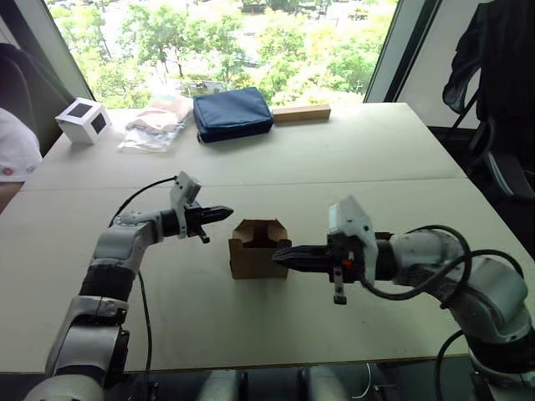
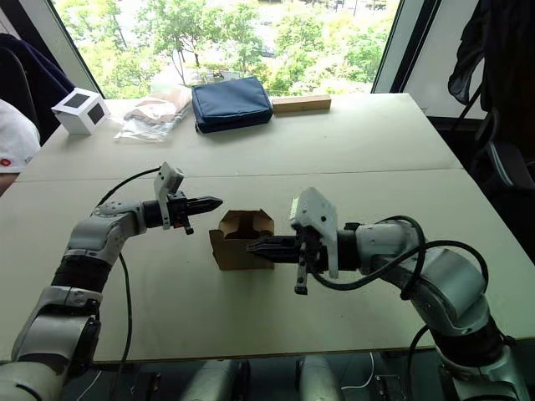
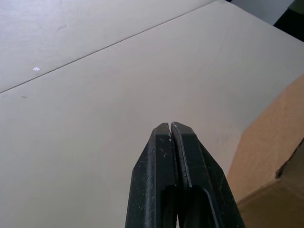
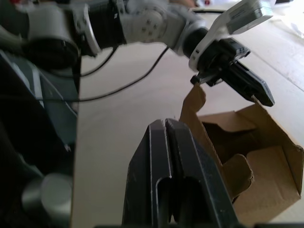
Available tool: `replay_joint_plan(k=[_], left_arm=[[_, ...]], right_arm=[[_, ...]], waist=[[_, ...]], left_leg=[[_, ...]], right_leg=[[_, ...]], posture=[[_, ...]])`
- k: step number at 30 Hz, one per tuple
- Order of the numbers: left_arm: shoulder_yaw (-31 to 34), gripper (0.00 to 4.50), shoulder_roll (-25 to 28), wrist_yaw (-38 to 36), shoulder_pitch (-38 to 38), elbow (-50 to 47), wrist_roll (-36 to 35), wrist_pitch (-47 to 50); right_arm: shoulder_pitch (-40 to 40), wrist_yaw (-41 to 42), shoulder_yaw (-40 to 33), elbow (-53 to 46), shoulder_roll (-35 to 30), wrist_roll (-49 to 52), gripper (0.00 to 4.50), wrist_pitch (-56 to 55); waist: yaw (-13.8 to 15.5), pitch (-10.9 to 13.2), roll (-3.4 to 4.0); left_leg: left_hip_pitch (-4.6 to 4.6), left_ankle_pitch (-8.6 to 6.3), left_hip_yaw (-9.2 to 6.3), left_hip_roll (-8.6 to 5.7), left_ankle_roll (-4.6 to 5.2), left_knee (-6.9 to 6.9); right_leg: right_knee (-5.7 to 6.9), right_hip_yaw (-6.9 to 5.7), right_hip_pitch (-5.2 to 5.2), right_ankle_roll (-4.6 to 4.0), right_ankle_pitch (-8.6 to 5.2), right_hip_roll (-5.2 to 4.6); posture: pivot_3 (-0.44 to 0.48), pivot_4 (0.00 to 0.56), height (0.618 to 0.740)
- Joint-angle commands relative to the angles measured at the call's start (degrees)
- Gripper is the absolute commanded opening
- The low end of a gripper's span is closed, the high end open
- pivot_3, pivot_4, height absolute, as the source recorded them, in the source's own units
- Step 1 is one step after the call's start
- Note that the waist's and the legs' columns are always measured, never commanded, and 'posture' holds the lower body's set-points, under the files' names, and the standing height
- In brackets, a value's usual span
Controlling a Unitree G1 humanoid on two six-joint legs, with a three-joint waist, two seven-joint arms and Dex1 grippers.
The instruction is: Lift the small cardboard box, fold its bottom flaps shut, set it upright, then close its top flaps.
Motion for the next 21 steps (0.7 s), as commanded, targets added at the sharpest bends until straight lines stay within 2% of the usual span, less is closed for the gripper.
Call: replay_joint_plan(k=[1,8,11,16,21], left_arm=[[-0.57,0.04,-1.79,-1.73,-1.67,1.41,0.68,-1.19],[-3.44,0.04,-2.11,-9.09,0.0,0.34,1.5,-0.65],[-2.6,0.04,-2.51,-8.58,0.62,-2.91,0.08,2.11],[-3.34,0.04,-2.12,-9.09,3.51,-5.39,1.26,1.38],[-3.51,0.04,0.27,-9.41,4.4,-5.02,3.26,0.01]], right_arm=[[-0.44,-1.76,1.63,-1.67,1.01,-2.91,0.0,-2.63],[0.44,-1.53,3.99,-2.54,-0.15,-5.24,0.0,-3.07],[-0.17,-1.31,4.75,-1.76,-0.7,-6.85,0.0,-3.44],[-1.1,-1.3,6.69,-0.63,-0.41,-9.3,0.0,-3.81],[-1.94,-0.44,8.32,2.15,0.29,-11.9,0.0,-5.97]], waist=[[-0.02,0.0,0.0],[-0.03,0.0,-0.01],[-0.04,0.0,-0.01],[-0.03,0.0,0.0],[-0.04,0.0,0.0]], left_leg=[[-0.03,0.0,0.0,-0.01,0.0,0.0],[-0.1,0.0,0.0,0.0,0.02,0.05],[-0.1,0.0,0.0,0.01,0.02,0.06],[-0.1,0.0,0.0,0.01,0.02,0.06],[-0.1,0.0,-0.01,0.01,0.02,0.05]], right_leg=[[0.01,0.0,-0.02,0.0,0.0,0.0],[0.03,0.0,-0.06,0.01,0.0,0.0],[0.04,0.01,-0.07,0.0,0.0,0.01],[0.03,0.01,-0.07,0.0,0.0,0.0],[0.03,0.01,-0.08,0.0,0.0,0.01]], posture=[[0.0,0.15,0.74],[0.0,0.15,0.74],[0.0,0.15,0.74],[0.0,0.15,0.74],[0.0,0.15,0.74]])
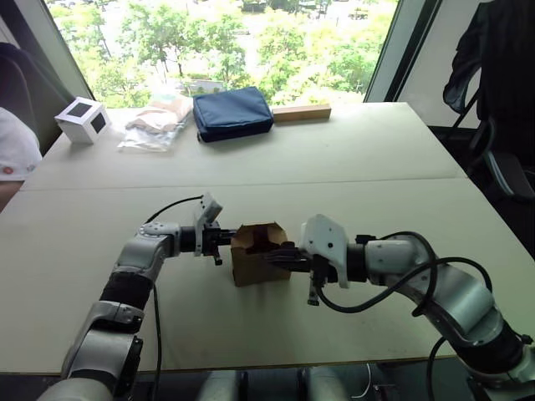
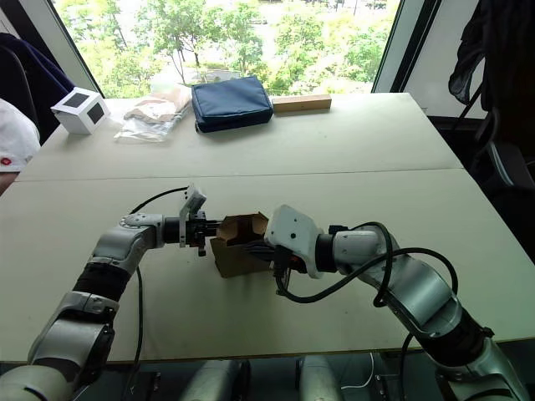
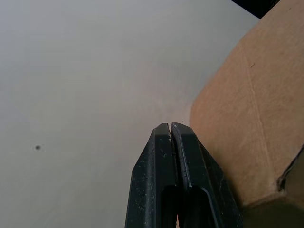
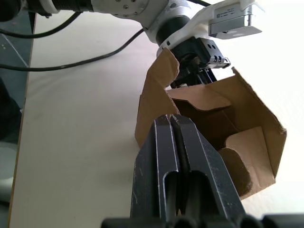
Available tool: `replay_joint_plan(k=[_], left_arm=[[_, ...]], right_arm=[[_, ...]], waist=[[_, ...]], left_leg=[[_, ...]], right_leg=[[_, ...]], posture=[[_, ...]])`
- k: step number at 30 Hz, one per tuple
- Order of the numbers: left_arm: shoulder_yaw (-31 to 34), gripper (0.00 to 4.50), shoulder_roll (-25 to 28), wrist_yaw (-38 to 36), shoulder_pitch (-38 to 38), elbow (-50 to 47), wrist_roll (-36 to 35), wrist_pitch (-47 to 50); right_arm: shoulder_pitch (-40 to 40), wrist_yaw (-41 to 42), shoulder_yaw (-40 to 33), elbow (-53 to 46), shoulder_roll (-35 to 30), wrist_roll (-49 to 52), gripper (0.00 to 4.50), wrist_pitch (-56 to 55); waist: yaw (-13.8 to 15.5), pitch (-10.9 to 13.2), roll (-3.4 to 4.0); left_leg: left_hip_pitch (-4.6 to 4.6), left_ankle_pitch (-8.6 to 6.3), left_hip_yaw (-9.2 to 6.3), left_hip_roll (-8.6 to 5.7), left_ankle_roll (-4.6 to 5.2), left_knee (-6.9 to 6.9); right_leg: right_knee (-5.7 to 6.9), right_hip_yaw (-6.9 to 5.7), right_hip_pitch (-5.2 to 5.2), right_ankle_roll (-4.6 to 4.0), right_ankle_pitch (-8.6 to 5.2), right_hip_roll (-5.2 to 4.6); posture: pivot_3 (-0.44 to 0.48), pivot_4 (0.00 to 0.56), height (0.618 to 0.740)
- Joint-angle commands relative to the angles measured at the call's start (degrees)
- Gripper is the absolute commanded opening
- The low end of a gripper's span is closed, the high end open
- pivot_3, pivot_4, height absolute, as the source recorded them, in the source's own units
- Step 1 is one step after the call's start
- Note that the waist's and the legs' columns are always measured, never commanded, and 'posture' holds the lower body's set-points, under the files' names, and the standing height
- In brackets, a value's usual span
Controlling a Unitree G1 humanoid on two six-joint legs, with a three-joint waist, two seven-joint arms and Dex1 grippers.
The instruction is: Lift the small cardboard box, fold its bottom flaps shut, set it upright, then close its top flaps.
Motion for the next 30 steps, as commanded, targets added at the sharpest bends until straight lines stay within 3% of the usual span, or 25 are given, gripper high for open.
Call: replay_joint_plan(k=[1,11,30], left_arm=[[1.11,0.04,1.6,0.28,-1.35,-0.11,0.91,-1.76],[2.95,0.04,4.72,-0.58,1.04,-5.11,-1.67,1.87],[2.08,0.04,3.82,-0.05,3.19,-8.35,-1.71,3.66]], right_arm=[[-1.9,0.85,0.38,1.2,0.84,-1.7,0.0,-2.51],[-1.93,3.99,-0.4,2.77,1.73,-1.27,0.0,-3.31],[-2.42,6.42,5.37,14.37,6.0,-9.25,0.0,-11.89]], waist=[[0.01,0.0,0.0],[0.0,0.0,0.0],[-0.01,0.0,0.01]], left_leg=[[0.0,0.0,0.0,0.0,0.0,0.0],[0.0,0.0,-0.01,0.0,0.0,0.0],[0.0,0.0,-0.01,0.0,0.0,0.0]], right_leg=[[0.0,0.0,0.0,0.0,0.0,0.0],[0.0,-0.01,0.01,0.0,0.0,-0.01],[0.01,-0.01,0.01,0.0,0.0,0.01]], posture=[[0.0,0.15,0.74],[0.0,0.15,0.74],[0.0,0.15,0.74]])
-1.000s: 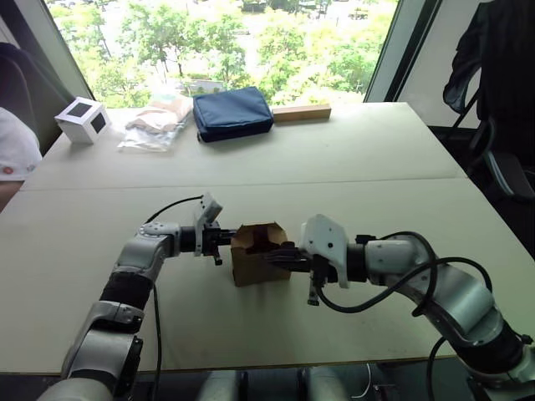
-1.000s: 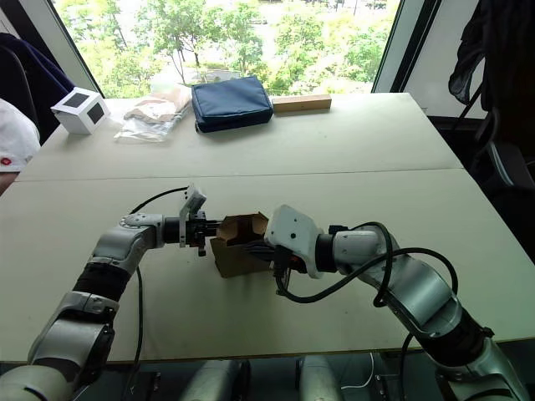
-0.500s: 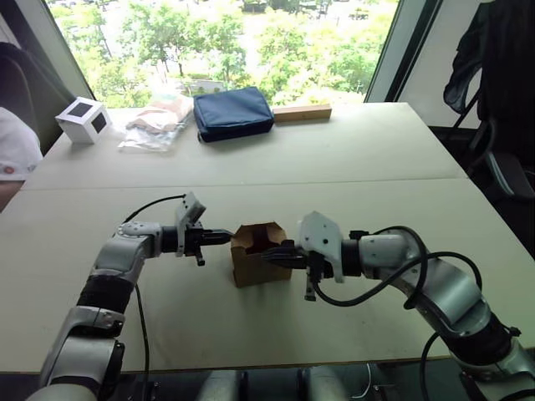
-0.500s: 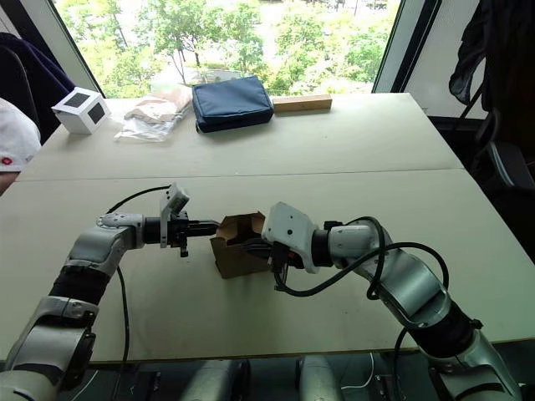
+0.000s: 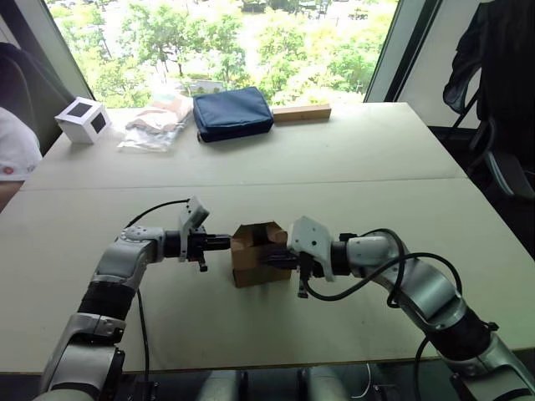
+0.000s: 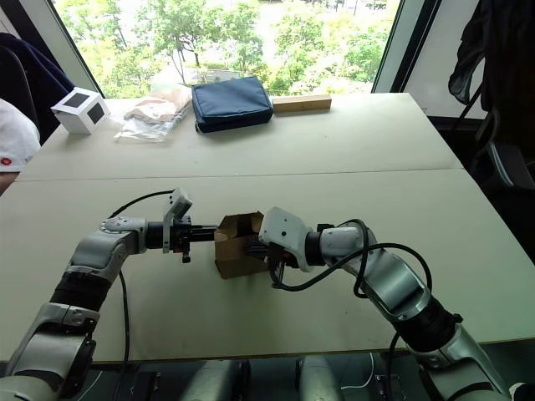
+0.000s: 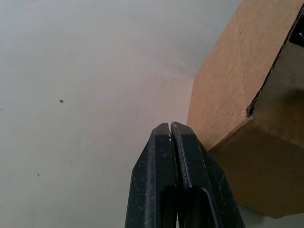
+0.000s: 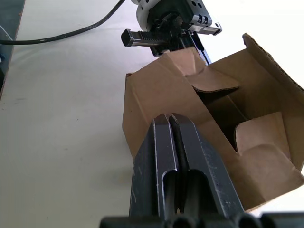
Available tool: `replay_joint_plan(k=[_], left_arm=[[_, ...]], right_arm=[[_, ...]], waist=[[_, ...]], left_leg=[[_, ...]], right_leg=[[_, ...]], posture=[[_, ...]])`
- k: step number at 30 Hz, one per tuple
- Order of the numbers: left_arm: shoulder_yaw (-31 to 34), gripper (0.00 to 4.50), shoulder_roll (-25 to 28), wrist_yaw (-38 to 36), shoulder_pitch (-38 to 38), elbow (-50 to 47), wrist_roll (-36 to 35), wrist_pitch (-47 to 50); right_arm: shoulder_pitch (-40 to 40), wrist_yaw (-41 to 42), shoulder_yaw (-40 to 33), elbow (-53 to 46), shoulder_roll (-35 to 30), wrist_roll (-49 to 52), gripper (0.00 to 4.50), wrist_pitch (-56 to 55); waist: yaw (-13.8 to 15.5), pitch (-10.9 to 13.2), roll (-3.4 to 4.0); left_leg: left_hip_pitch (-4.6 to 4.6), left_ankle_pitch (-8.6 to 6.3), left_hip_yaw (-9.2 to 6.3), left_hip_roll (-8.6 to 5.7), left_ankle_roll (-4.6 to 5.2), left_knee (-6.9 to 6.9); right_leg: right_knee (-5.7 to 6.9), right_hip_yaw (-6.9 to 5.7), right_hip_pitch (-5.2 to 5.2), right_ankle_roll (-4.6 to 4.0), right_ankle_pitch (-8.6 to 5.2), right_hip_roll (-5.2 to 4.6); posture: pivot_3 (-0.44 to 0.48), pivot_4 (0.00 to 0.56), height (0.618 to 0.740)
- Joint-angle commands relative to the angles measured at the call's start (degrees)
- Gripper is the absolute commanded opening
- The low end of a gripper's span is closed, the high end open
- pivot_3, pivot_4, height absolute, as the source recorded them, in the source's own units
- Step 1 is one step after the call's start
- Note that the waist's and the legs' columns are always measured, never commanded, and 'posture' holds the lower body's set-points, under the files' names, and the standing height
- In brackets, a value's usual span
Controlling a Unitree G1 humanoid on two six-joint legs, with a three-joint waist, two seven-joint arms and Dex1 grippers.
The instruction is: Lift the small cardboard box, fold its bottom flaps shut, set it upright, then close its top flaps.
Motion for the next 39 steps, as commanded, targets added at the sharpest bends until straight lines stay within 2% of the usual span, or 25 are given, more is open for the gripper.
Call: replay_joint_plan(k=[1,6,9,14,18,21,29,39], left_arm=[[0.59,0.04,0.3,-0.01,0.27,-1.9,-0.8,-0.03],[2.5,0.04,0.18,4.24,0.64,-2.73,-0.27,-0.27],[5.36,0.04,2.03,6.09,0.81,-5.55,-2.05,1.79],[10.34,0.04,9.12,3.9,5.12,-22.56,-10.71,12.23],[11.98,0.04,14.92,3.94,12.38,-36.92,-16.61,19.5],[12.75,0.04,16.08,5.45,15.88,-42.26,-19.81,22.16],[8.39,0.04,10.44,11.9,14.72,-41.71,-19.9,21.85],[3.09,0.04,9.69,11.85,13.59,-38.35,-16.98,18.36]], right_arm=[[-0.7,0.83,0.45,0.86,1.45,-1.06,0.0,-2.07],[-0.43,1.75,0.39,2.64,2.64,-1.42,0.0,-3.2],[-0.94,2.05,0.62,3.36,3.03,-2.05,0.0,-4.11],[-2.1,3.53,0.37,4.04,3.09,-2.77,0.0,-5.19],[-2.41,4.27,-0.42,2.47,3.41,-1.81,0.0,-4.35],[-2.91,3.97,-0.75,2.48,4.33,-1.76,0.0,-4.26],[-3.59,3.75,-0.47,3.49,5.49,-2.45,0.0,-4.47],[-3.34,3.17,-0.97,3.15,6.2,-2.17,0.0,-3.51]], waist=[[0.0,0.0,0.0],[-0.02,0.0,0.0],[-0.02,0.0,0.0],[-0.27,0.01,0.0],[-0.26,0.0,0.04],[-0.03,0.01,0.05],[0.09,0.01,0.04],[-0.07,0.01,0.05]], left_leg=[[0.0,0.0,0.0,0.0,0.0,0.0],[0.0,0.0,0.0,0.0,0.0,0.0],[0.0,0.0,0.0,0.0,0.0,0.0],[0.0,0.0,0.0,0.02,-0.01,-0.02],[0.01,-0.01,0.0,0.02,-0.02,-0.06],[0.04,-0.01,-0.01,0.03,-0.02,-0.07],[0.05,0.0,-0.09,0.02,-0.04,-0.07],[0.05,0.02,-0.08,0.03,-0.07,-0.09]], right_leg=[[0.0,0.0,0.0,0.0,0.0,0.0],[0.01,0.0,-0.01,0.0,0.0,0.0],[0.01,0.01,-0.01,0.0,0.0,0.0],[0.03,0.06,-0.06,0.0,0.0,-0.01],[-0.01,0.12,-0.03,-0.01,0.0,-0.11],[-0.01,0.15,0.0,-0.02,-0.01,-0.14],[-0.04,0.07,0.05,-0.03,-0.01,-0.12],[-0.04,0.05,0.01,-0.03,-0.01,-0.07]], posture=[[0.0,0.15,0.74],[0.0,0.15,0.74],[0.0,0.15,0.74],[0.0,0.15,0.74],[0.0,0.15,0.74],[0.0,0.15,0.74],[0.0,0.15,0.74],[0.0,0.15,0.74]])
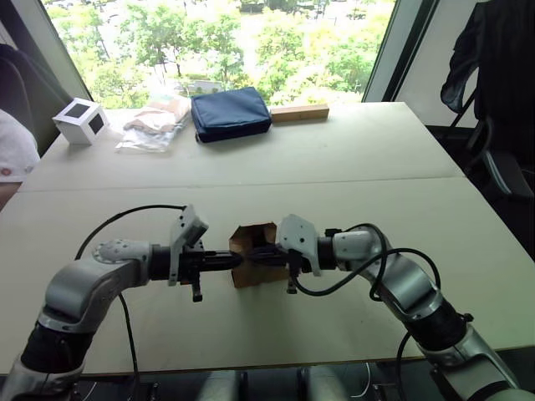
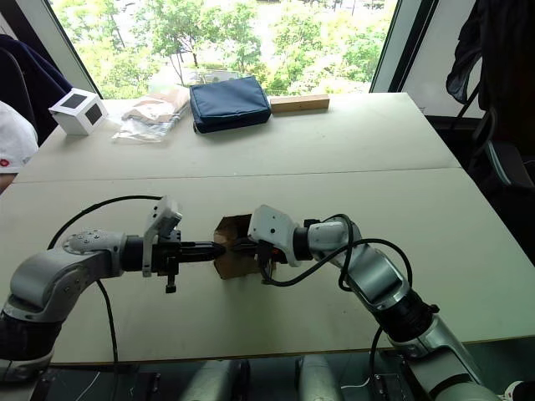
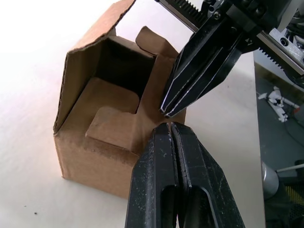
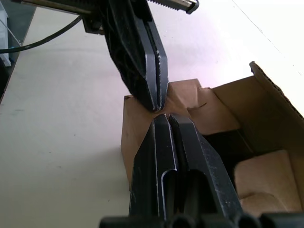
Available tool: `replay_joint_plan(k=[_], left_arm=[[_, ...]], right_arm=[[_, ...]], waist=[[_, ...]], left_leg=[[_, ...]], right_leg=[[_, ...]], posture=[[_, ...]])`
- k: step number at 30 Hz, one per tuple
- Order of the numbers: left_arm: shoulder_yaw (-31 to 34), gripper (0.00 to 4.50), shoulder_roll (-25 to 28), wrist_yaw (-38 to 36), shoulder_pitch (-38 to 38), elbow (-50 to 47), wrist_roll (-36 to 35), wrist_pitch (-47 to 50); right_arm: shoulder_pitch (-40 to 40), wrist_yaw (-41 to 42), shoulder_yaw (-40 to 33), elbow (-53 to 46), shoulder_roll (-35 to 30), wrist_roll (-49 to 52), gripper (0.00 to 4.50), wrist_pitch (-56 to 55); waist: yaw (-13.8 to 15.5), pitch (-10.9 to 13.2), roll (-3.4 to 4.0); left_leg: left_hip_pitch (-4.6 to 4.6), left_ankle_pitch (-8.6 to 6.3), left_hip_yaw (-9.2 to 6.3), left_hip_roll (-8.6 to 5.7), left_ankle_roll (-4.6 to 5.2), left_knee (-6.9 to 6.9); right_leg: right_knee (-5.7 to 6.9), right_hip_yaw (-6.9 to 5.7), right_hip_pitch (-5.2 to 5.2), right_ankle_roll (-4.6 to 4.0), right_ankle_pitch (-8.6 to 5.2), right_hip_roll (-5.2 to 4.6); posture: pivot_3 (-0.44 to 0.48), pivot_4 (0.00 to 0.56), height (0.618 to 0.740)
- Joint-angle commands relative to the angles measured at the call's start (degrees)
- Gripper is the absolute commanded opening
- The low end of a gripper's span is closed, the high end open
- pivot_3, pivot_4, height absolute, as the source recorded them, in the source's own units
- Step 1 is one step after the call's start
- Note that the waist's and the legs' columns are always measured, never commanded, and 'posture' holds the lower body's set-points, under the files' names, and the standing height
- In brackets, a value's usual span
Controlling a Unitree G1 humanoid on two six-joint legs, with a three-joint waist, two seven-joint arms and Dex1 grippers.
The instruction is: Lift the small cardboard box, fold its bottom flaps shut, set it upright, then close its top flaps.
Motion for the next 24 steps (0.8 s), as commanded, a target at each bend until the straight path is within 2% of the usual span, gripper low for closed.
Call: replay_joint_plan(k=[1,4,8,13,17,24], left_arm=[[-0.7,0.04,0.22,-0.51,-0.34,0.37,0.52,-2.01],[-0.99,0.04,0.27,-0.71,-0.33,1.18,0.6,-2.68],[-1.15,0.04,0.2,-0.69,-0.72,1.73,0.62,-3.13],[-0.93,0.04,1.05,-1.09,-0.37,1.64,0.9,-3.87],[-0.45,0.04,1.29,-1.07,-0.15,1.2,0.43,-3.78],[-0.34,0.04,1.46,-0.86,0.03,0.89,0.23,-3.89]], right_arm=[[-0.59,0.32,-3.43,-3.5,0.83,3.4,0.0,1.52],[-1.79,0.8,-10.91,-7.53,2.74,14.11,0.0,6.96],[-6.94,-2.96,-15.1,-5.11,4.45,14.98,0.0,7.8],[-11.03,-7.39,-8.07,2.62,2.42,3.17,0.0,5.23],[-11.28,-7.84,-3.25,6.45,1.94,-2.52,0.0,3.34],[-7.3,-4.51,-0.46,2.42,1.65,-2.75,0.0,4.25]], waist=[[0.01,0.0,0.0],[0.12,0.01,0.01],[0.04,0.0,0.01],[0.04,0.0,0.01],[-0.04,0.0,0.01],[-0.04,0.0,0.01]], left_leg=[[0.0,0.0,0.0,0.0,0.0,0.0],[-0.01,0.0,0.0,0.0,0.0,0.0],[0.01,0.0,-0.02,0.0,0.0,-0.01],[0.04,0.02,-0.01,-0.01,-0.03,-0.17],[0.02,0.05,0.04,-0.02,-0.07,-0.2],[0.02,0.07,0.05,-0.02,-0.09,-0.27]], right_leg=[[0.0,0.0,0.0,0.0,0.0,0.0],[-0.01,0.02,0.01,0.0,0.0,-0.04],[-0.03,0.04,0.04,0.0,0.0,-0.05],[-0.03,0.03,-0.02,-0.01,0.0,-0.05],[-0.03,0.03,-0.08,-0.01,0.0,-0.05],[-0.02,0.03,-0.11,-0.01,0.0,-0.02]], posture=[[0.0,0.15,0.74],[0.0,0.15,0.74],[0.0,0.15,0.74],[0.0,0.15,0.74],[0.0,0.15,0.74],[0.0,0.15,0.74]])
